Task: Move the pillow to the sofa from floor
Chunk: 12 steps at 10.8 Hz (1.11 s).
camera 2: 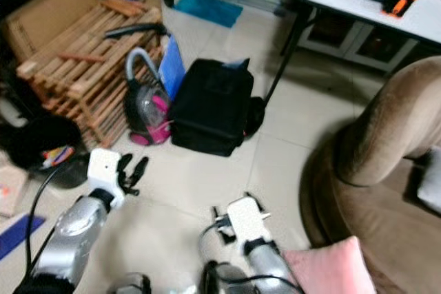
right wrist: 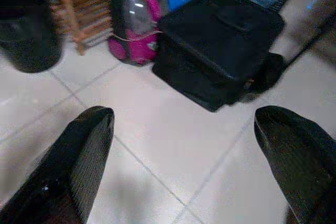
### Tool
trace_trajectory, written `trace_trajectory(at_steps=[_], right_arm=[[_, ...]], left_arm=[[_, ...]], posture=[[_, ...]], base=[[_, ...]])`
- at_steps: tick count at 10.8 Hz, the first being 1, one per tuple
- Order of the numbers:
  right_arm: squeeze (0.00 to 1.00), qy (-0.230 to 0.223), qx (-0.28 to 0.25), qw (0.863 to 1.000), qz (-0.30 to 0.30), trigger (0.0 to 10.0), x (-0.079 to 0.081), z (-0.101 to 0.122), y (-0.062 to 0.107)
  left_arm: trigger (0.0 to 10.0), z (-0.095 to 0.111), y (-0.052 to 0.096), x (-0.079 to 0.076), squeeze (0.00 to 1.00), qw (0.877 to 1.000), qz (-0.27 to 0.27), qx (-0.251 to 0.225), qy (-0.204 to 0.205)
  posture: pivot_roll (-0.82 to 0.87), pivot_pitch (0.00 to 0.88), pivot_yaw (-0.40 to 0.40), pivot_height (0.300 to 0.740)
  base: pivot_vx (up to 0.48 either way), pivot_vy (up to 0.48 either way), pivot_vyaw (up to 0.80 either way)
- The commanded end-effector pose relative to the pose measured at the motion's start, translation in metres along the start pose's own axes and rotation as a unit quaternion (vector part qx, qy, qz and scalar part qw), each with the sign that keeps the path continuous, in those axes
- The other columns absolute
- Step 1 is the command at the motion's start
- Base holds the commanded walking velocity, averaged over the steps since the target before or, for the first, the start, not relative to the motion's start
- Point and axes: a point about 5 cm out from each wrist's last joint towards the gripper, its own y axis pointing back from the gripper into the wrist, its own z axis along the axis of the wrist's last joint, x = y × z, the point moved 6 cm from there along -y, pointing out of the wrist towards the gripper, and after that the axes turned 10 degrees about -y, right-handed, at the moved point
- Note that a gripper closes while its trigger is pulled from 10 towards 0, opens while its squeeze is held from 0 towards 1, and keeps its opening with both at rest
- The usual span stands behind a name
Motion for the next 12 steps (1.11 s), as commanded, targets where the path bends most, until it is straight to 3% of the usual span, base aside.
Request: trace_trajectory(at_steps=[1,2,7,12], right_arm=[[0.00,0.000,0.005,1.000,-0.008,10.0,-0.0065,-0.0015,0.0017],[0.00,-0.001,0.005,1.000,-0.007,10.0,-0.0069,-0.0011,0.0010],[0.00,-0.015,0.022,1.000,0.005,10.0,-0.0039,-0.0047,-0.0016],[0.00,-0.010,0.025,1.000,0.016,10.0,-0.0048,-0.0061,-0.0027]], left_arm=[[10.0,-0.0038,0.0010,-0.0049,0.00,1.000,-0.005,0.004,-0.003],[10.0,-0.0052,0.0015,-0.0047,0.00,1.000,-0.004,0.006,-0.005],[10.0,-0.0034,0.0034,0.0006,0.00,1.000,0.004,-0.002,-0.013],[10.0,-0.0057,0.0017,0.0019,0.00,1.000,0.006,0.004,-0.019]], posture=[[0.04,0.187,-0.094,0.740],[0.04,0.187,-0.096,0.740],[0.06,0.190,-0.098,0.740],[0.07,0.168,-0.103,0.740]], base=[[0.000,0.000,0.00],[0.000,0.000,0.00],[0.000,0.000,-0.74],[0.364,0.258,-0.74]])
